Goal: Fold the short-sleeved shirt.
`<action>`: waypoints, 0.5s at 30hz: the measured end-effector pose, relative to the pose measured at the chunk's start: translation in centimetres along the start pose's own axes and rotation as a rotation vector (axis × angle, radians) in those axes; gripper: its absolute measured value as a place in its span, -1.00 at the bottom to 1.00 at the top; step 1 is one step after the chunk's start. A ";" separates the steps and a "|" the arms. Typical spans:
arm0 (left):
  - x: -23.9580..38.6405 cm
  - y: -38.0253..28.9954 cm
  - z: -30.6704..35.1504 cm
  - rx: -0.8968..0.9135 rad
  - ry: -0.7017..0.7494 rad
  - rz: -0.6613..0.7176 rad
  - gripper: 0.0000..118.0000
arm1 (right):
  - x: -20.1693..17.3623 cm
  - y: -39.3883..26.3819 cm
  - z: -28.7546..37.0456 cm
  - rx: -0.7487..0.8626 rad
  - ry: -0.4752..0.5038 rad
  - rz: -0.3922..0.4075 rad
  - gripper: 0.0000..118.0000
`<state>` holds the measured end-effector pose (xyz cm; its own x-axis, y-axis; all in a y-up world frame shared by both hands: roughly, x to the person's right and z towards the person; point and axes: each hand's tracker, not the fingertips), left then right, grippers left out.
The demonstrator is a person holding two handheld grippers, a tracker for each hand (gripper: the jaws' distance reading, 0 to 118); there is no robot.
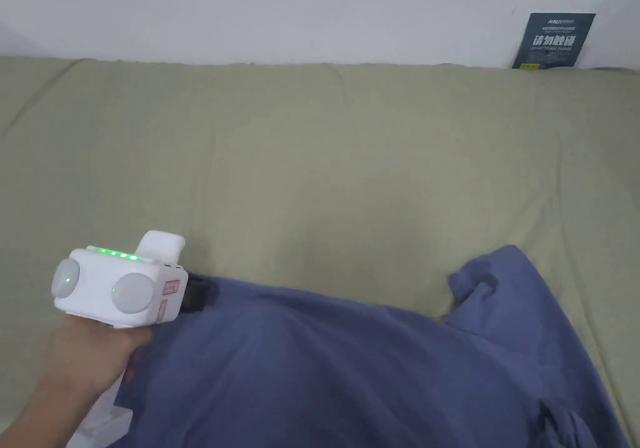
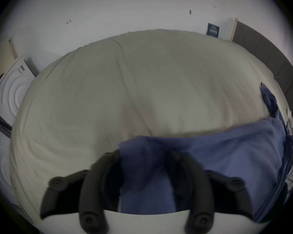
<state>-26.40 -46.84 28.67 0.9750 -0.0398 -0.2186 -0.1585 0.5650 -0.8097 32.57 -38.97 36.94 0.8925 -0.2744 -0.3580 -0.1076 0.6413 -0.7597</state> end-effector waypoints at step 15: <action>4.6 -2.1 13.0 0.227 -0.115 -0.008 -0.87 | 4.3 13.6 -12.8 0.016 -0.120 0.150 1.00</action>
<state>-19.53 -37.47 36.48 0.9895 0.0414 -0.1384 -0.1239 0.7361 -0.6655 29.32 -40.60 18.13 0.9129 -0.0884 -0.3985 -0.2370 0.6801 -0.6937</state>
